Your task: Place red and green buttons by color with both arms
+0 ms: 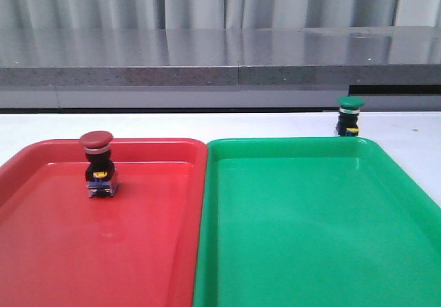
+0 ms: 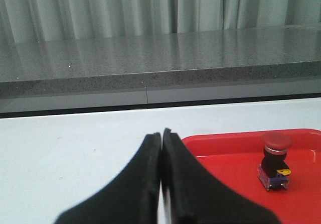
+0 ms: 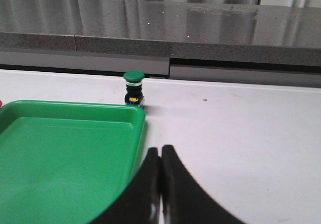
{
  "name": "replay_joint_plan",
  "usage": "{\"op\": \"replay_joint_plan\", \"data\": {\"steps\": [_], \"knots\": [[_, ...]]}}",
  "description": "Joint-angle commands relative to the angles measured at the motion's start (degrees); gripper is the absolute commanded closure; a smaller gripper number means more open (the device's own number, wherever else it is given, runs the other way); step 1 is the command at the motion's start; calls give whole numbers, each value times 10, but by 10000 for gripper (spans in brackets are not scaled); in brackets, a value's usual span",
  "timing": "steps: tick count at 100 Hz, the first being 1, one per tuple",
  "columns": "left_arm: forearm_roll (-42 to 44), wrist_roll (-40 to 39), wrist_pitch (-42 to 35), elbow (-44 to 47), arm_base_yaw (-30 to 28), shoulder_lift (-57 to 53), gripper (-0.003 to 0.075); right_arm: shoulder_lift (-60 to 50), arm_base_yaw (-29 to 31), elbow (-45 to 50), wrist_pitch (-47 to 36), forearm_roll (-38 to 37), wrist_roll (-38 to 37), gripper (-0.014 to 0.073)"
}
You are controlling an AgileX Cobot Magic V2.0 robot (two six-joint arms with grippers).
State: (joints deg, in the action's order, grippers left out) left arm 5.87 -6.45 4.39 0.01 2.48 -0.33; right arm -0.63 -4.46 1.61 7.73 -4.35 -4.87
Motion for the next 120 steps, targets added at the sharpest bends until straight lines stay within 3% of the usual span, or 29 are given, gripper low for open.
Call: {"op": "replay_joint_plan", "data": {"steps": [1,45,64,91,120], "knots": [[-5,-1,-48,15,-1,-18,739,-11,4,-9,-51,-4,4,660],[-5,-1,-48,15,-1,-18,739,-11,4,-14,-93,-4,4,660],[-5,-1,-48,15,-1,-18,739,10,4,-67,-77,11,4,660],[-5,-1,-48,15,-1,-18,739,165,4,-213,-5,17,4,660],[-5,-1,-48,15,-1,-18,739,368,4,-385,143,17,4,660]]}}
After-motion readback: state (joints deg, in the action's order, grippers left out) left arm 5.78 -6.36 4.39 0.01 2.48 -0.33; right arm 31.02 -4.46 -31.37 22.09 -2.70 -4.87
